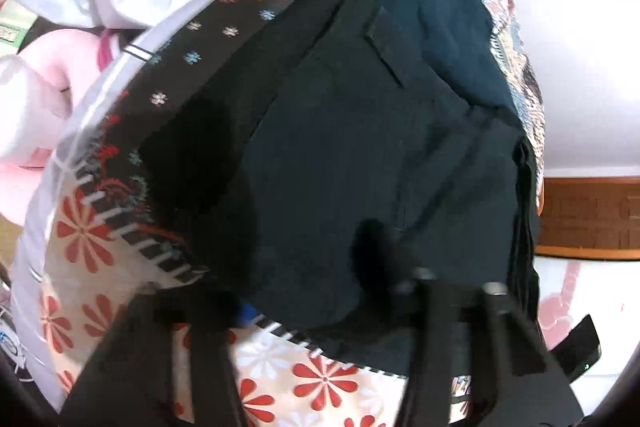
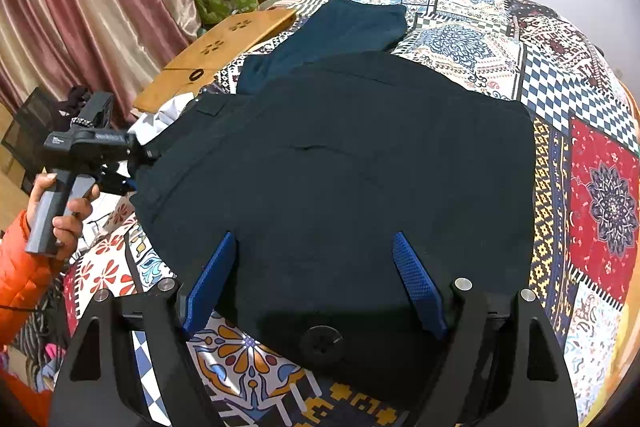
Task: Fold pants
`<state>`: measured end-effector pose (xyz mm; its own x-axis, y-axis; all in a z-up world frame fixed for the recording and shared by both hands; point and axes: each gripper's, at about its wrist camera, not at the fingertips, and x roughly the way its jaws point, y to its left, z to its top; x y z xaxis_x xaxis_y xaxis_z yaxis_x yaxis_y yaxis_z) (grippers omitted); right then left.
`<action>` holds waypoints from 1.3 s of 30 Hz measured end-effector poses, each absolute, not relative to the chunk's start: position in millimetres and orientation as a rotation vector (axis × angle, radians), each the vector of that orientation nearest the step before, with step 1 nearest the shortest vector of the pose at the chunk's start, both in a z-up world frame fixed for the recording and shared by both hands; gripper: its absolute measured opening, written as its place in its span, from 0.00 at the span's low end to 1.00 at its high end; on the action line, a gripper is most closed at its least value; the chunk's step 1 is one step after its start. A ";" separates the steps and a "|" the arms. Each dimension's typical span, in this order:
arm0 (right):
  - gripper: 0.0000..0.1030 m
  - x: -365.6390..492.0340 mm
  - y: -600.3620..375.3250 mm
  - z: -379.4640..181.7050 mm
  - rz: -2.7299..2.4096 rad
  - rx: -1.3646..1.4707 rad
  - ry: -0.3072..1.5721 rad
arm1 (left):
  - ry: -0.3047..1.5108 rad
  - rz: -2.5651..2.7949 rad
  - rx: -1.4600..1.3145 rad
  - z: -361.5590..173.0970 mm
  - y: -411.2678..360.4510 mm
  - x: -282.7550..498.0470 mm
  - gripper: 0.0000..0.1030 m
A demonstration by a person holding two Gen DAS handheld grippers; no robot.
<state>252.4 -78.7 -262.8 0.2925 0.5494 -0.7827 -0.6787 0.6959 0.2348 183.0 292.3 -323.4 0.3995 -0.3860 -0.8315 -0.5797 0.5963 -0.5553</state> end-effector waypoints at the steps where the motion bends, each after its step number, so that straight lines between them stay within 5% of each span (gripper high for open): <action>1: 0.76 252.2 -79.2 -262.8 0.823 -0.151 0.975 | 1.199 0.144 -0.996 -322.3 290.1 182.5 0.28; 6: 0.76 251.8 -81.0 -261.6 0.814 -0.147 0.976 | 1.133 0.218 -0.749 -282.3 268.0 189.8 0.15; 24: 0.76 259.8 -161.4 -246.4 0.646 0.012 0.948 | 0.656 0.010 -0.110 -70.1 103.1 234.7 0.14; 33: 0.76 257.7 -201.2 -266.4 0.564 0.038 1.004 | 0.668 -0.209 -0.037 -81.7 6.2 259.5 0.14; 39: 0.76 253.9 -220.3 -278.2 0.546 0.101 1.028 | 0.838 -0.368 -0.004 -143.4 -46.7 270.6 0.14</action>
<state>253.9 -220.3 -278.2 0.3965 0.4765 -0.7847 -0.3837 0.8625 0.3299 270.6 -46.7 -143.4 0.6095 -0.3203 -0.7252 0.3172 0.9369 -0.1472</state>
